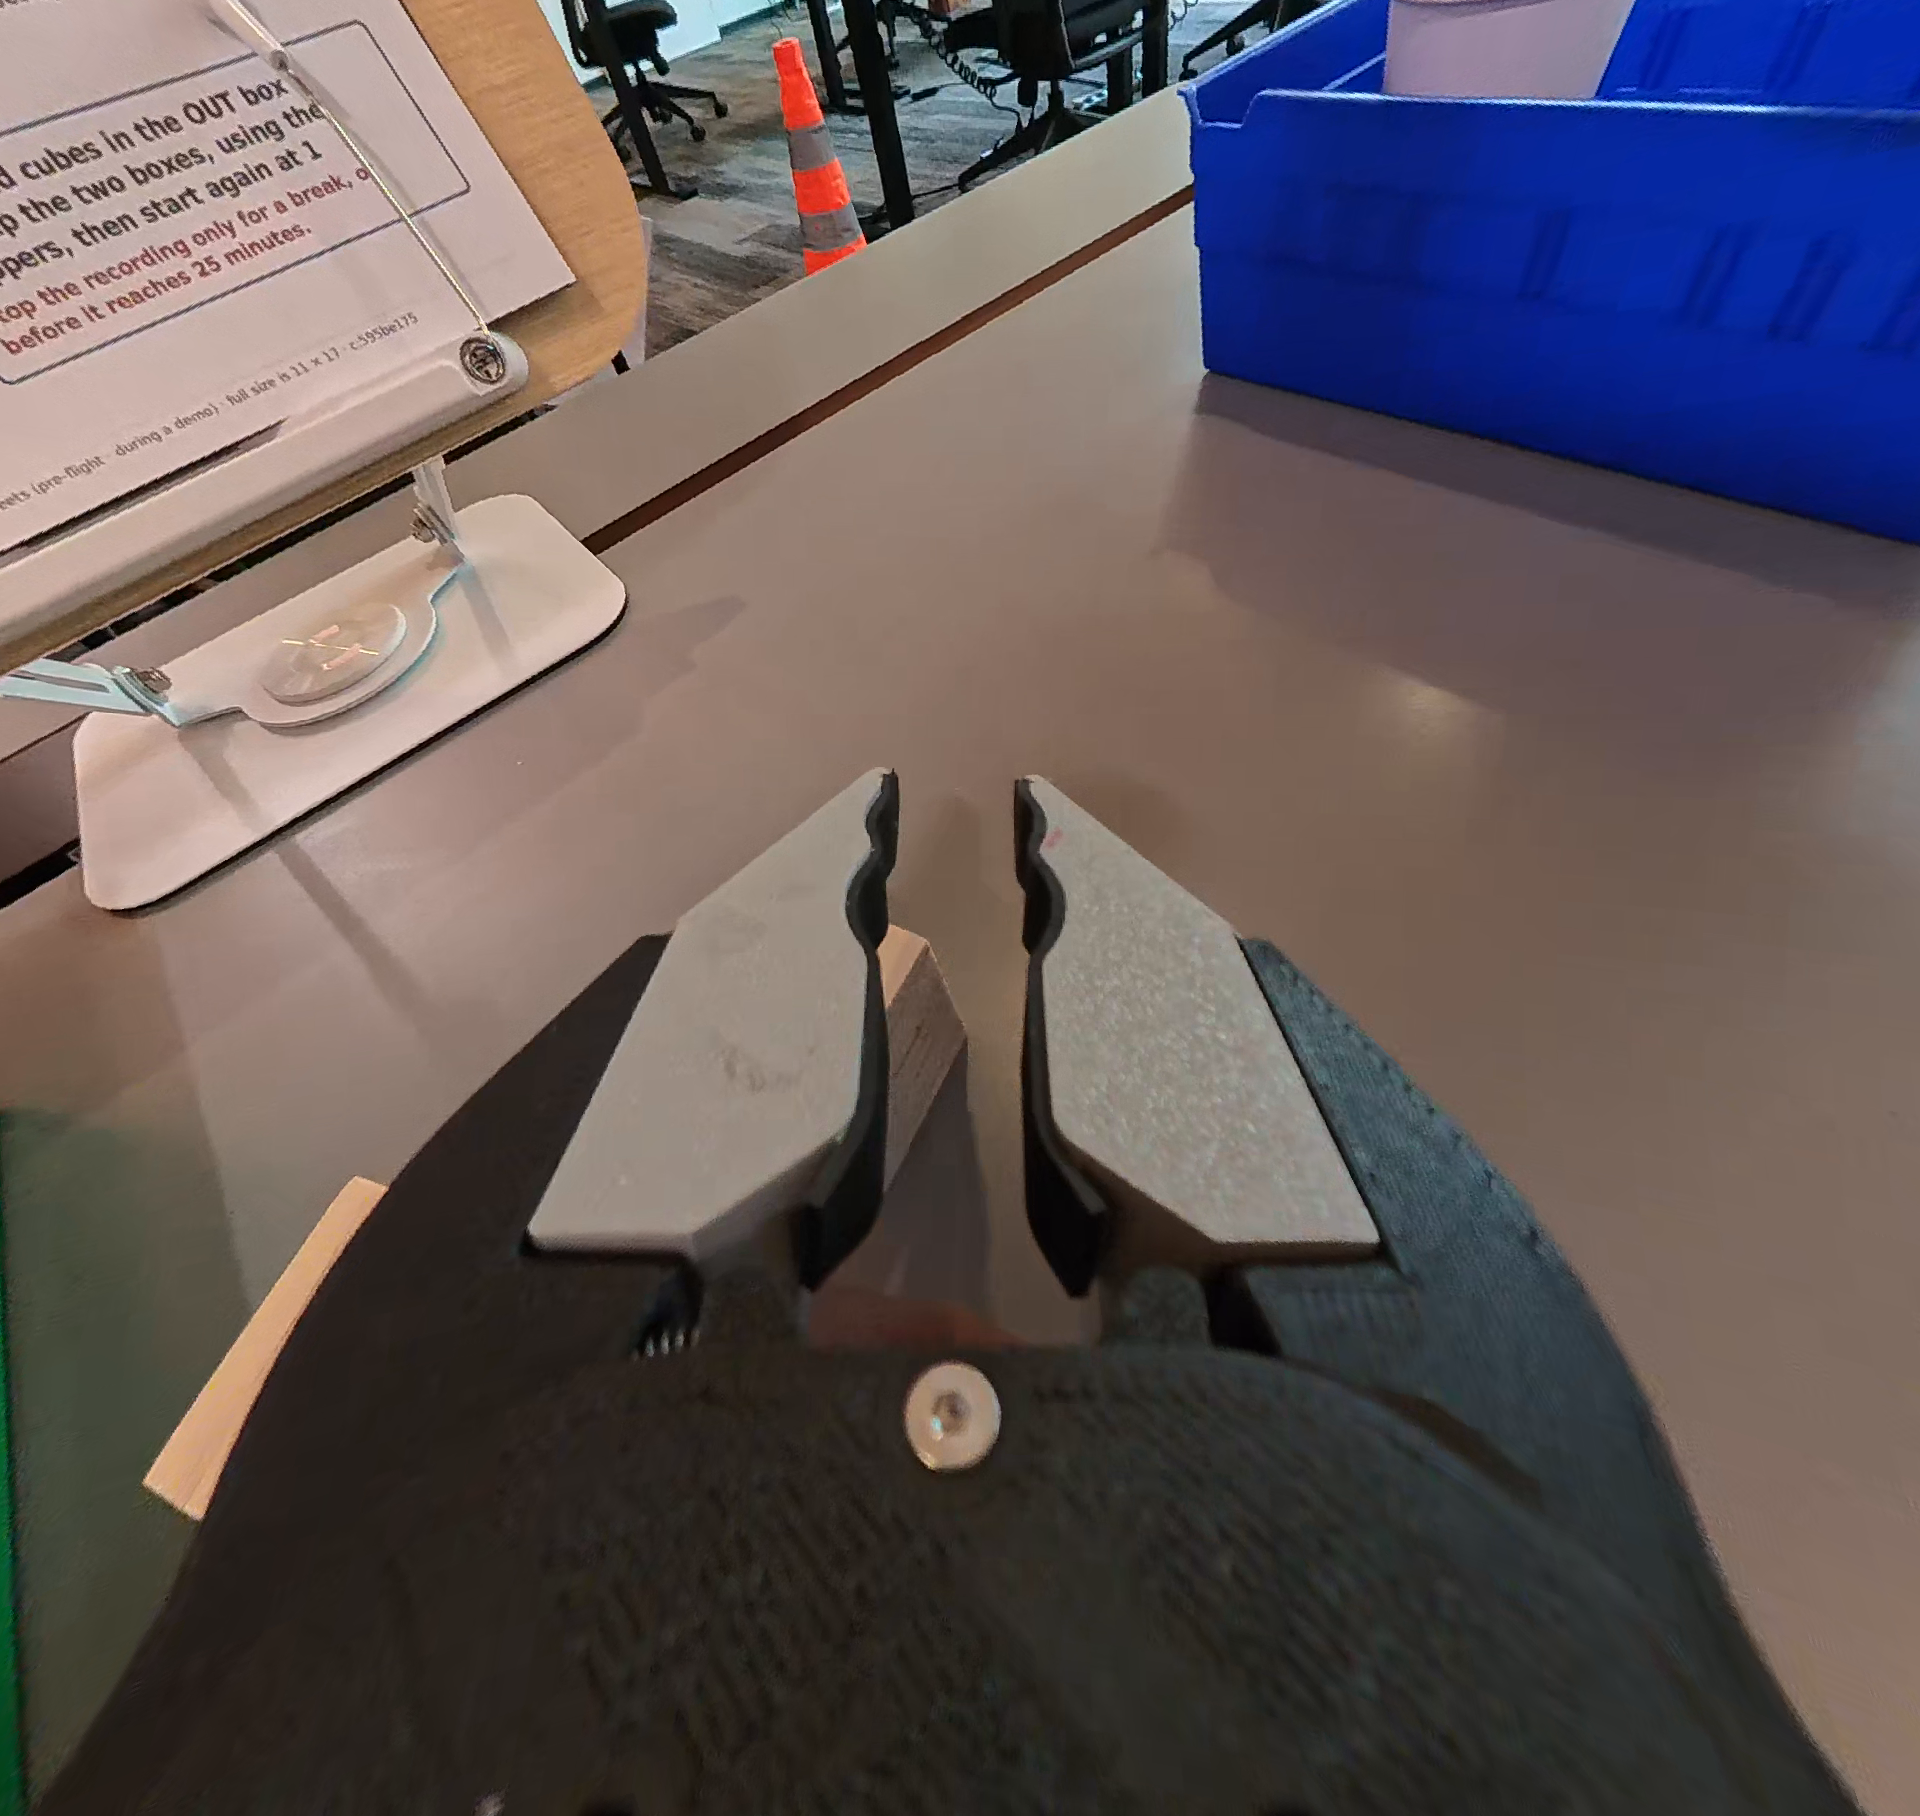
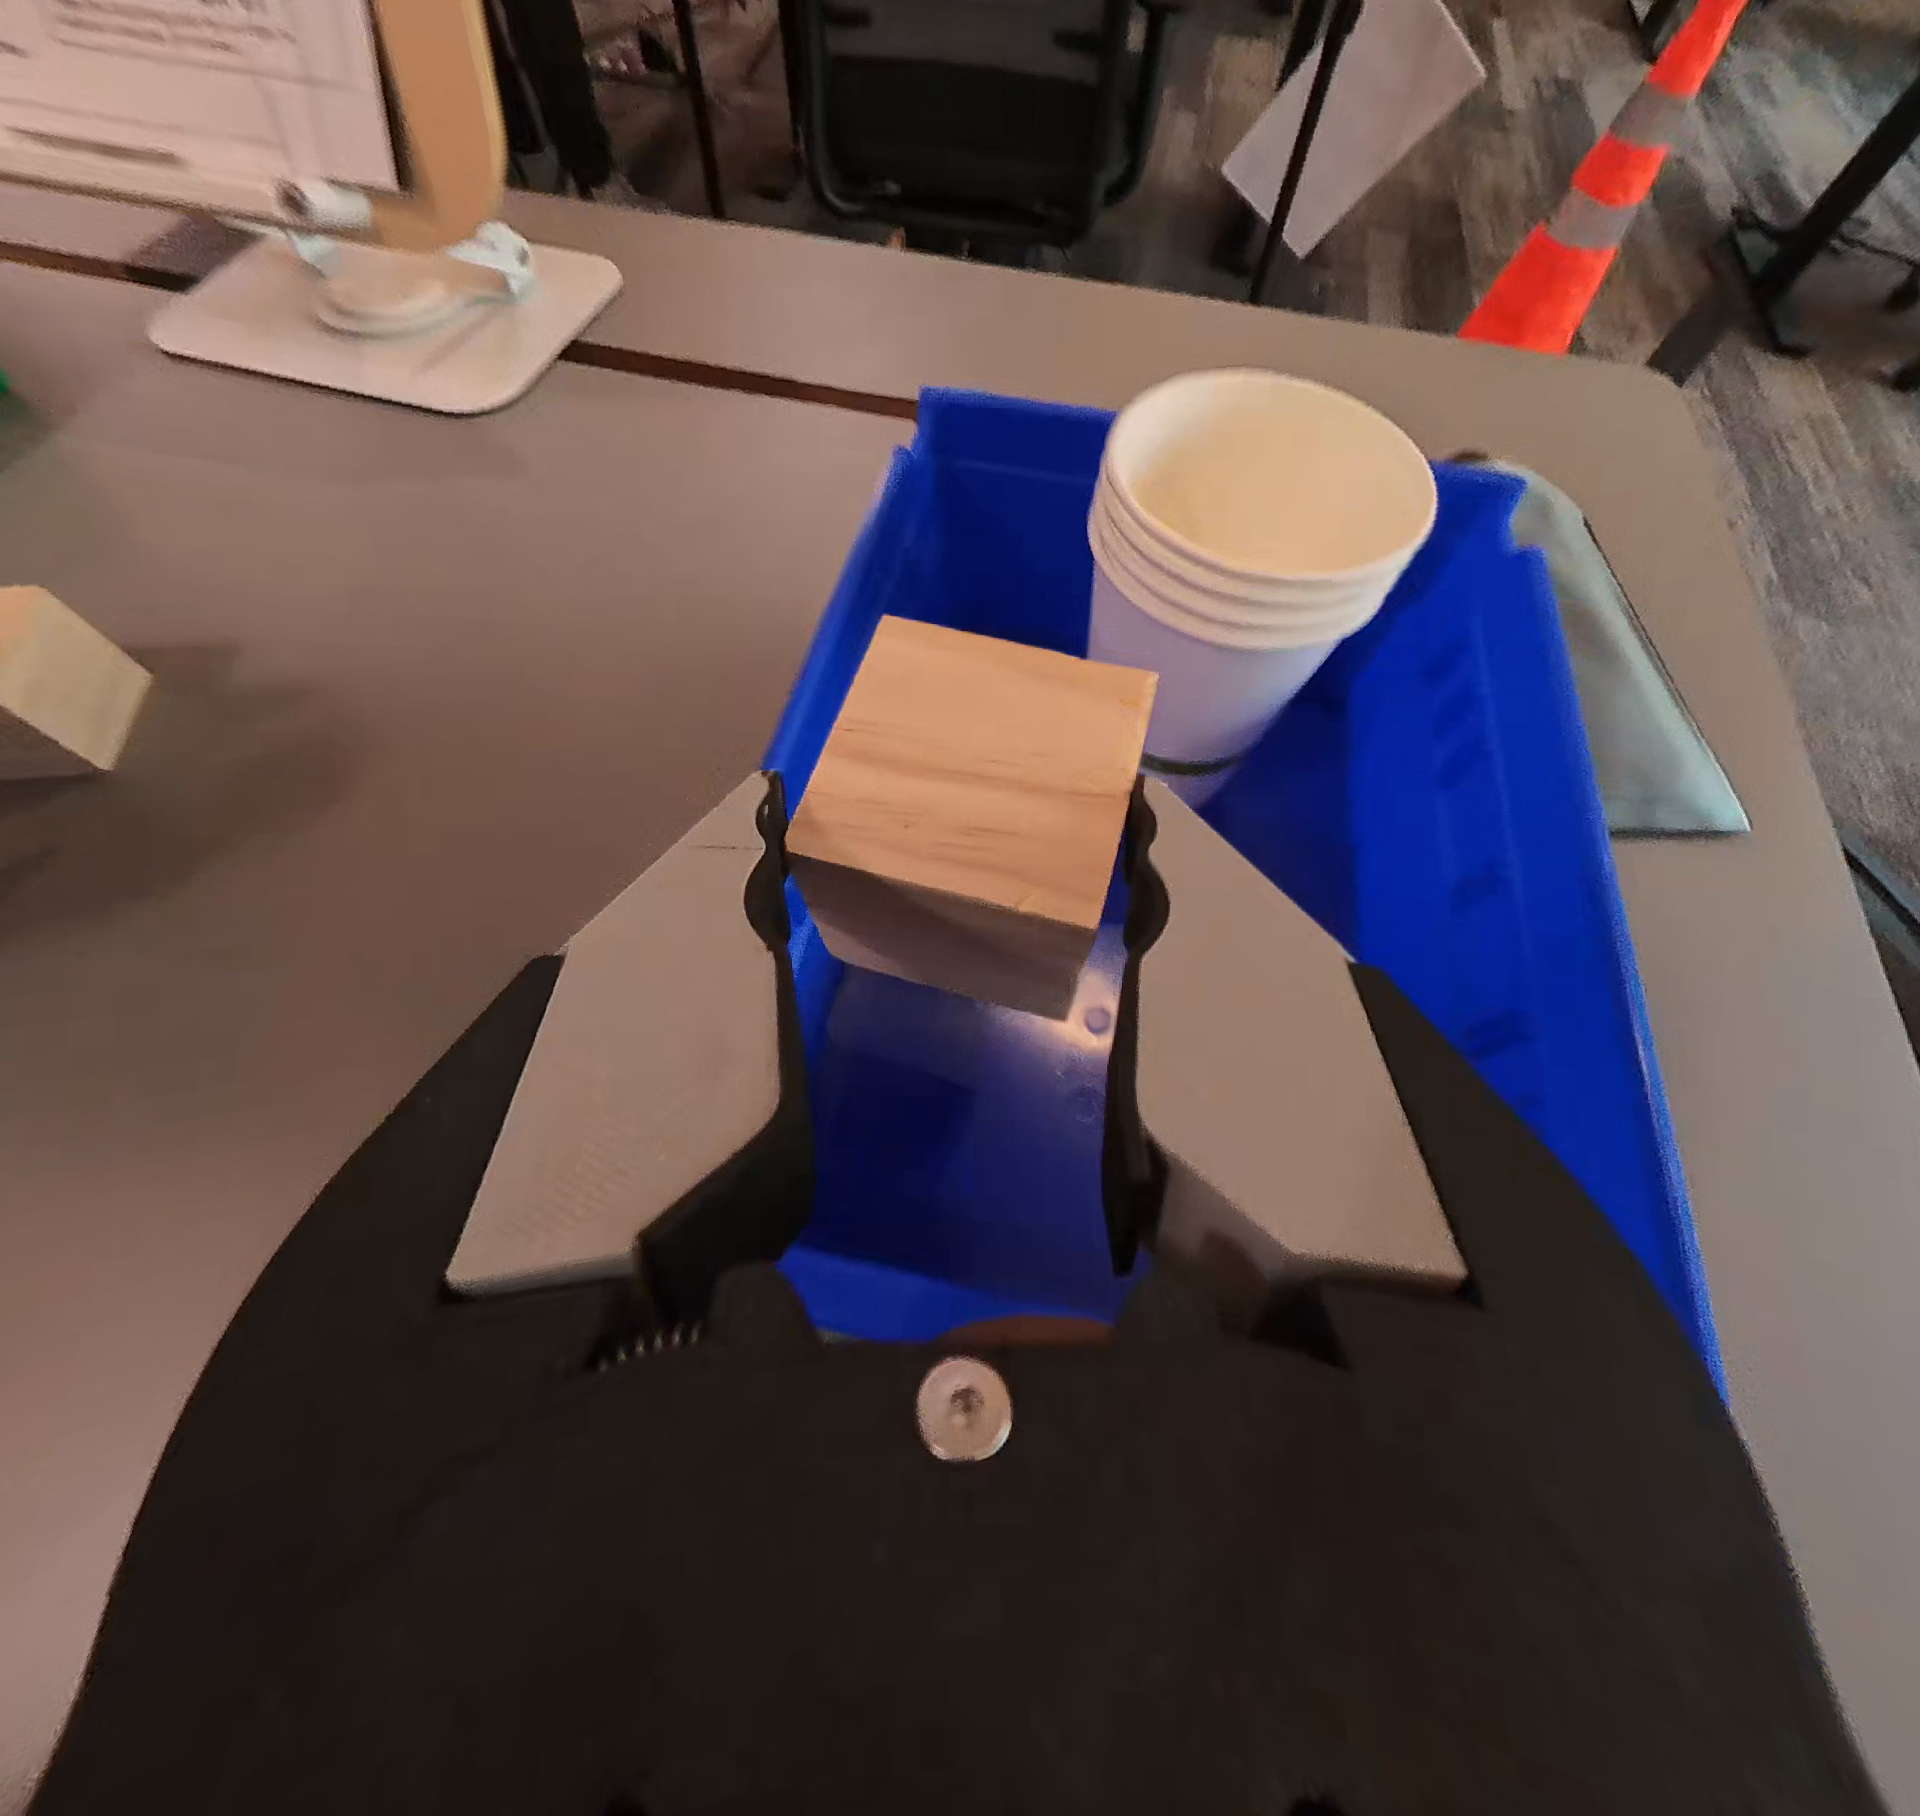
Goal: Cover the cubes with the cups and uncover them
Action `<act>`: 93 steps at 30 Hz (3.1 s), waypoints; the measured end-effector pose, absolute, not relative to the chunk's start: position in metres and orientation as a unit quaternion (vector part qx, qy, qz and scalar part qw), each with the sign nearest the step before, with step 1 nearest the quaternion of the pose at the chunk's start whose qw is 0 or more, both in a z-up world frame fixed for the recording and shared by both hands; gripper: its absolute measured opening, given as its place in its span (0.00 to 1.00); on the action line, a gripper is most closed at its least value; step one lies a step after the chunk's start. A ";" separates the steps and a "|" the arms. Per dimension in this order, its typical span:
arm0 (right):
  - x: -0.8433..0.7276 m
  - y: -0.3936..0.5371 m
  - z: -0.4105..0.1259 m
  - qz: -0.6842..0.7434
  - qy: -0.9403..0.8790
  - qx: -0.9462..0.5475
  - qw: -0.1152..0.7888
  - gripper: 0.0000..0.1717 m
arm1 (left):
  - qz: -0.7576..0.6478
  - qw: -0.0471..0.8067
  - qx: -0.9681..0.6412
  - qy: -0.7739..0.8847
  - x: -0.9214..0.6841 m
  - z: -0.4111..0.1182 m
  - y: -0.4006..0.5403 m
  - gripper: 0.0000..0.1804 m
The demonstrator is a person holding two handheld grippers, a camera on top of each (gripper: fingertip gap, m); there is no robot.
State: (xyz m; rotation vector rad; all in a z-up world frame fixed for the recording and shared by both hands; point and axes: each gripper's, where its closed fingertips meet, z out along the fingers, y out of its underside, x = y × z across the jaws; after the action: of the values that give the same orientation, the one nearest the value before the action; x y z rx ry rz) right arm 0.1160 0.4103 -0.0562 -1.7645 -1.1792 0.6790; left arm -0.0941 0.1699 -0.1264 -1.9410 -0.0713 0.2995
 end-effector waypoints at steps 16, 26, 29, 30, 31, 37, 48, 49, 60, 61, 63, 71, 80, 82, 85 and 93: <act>0.102 0.460 -0.174 0.120 -0.539 -0.779 0.296 0.34 | 0.130 0.543 -0.829 -0.024 -0.094 -0.134 0.171 0.11; 0.090 0.460 -0.145 0.077 -0.569 -0.750 0.329 0.30 | 0.131 0.544 -0.829 -0.022 -0.093 -0.133 0.171 0.11; 0.099 0.455 -0.124 0.081 -0.586 -0.733 0.335 0.15 | 0.128 0.546 -0.828 -0.023 -0.093 -0.132 0.170 0.11; 0.106 0.455 -0.121 0.068 -0.599 -0.726 0.331 0.11 | 0.129 0.546 -0.827 -0.022 -0.093 -0.131 0.171 0.11; 0.115 0.455 -0.120 0.050 -0.613 -0.721 0.320 0.08 | 0.129 0.546 -0.827 -0.021 -0.092 -0.131 0.171 0.11; 0.190 0.449 -0.140 -0.081 -0.694 -0.699 0.153 0.00 | 0.129 0.546 -0.828 -0.017 -0.091 -0.131 0.171 0.11; 0.225 0.469 -0.172 -0.197 -0.675 -0.709 0.052 0.00 | 0.137 0.532 -0.836 -0.006 -0.089 -0.139 0.172 0.11; 0.216 0.473 -0.172 -0.179 -0.667 -0.720 0.072 0.00 | 0.139 0.531 -0.836 -0.005 -0.090 -0.139 0.172 0.11; 0.173 0.443 -0.163 -0.021 -0.651 -0.751 0.106 0.00 | 0.138 0.530 -0.837 -0.002 -0.088 -0.140 0.173 0.11; 0.176 0.433 -0.168 -0.027 -0.663 -0.743 0.086 0.00 | 0.138 0.529 -0.837 -0.002 -0.088 -0.140 0.172 0.12; 0.180 0.419 -0.179 -0.045 -0.678 -0.732 0.051 0.00 | 0.139 0.528 -0.838 -0.003 -0.089 -0.141 0.172 0.12; 0.124 0.437 -0.168 0.049 -0.617 -0.766 0.174 0.00 | 0.137 0.530 -0.837 -0.008 -0.090 -0.140 0.171 0.11; 0.065 0.325 -0.024 0.301 -0.625 -0.593 0.409 0.08 | 0.179 0.619 -0.761 -0.073 -0.118 -0.086 0.155 0.09; 0.051 0.274 -0.015 0.357 -0.650 -0.528 0.414 0.03 | 0.176 0.642 -0.739 -0.100 -0.128 -0.073 0.145 0.08; 0.024 0.224 -0.047 0.375 -0.681 -0.505 0.375 0.10 | 0.160 0.649 -0.731 -0.132 -0.141 -0.069 0.135 0.09; -0.035 0.184 -0.157 0.389 -0.725 -0.455 0.341 0.18 | 0.061 0.565 -0.821 -0.062 -0.113 -0.116 0.145 0.25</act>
State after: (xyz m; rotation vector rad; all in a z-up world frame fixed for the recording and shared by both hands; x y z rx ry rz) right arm -0.0350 0.1844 -0.1566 -1.1851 -1.8856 1.0129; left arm -0.1130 0.1449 -0.1163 -1.9299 -0.1447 0.1434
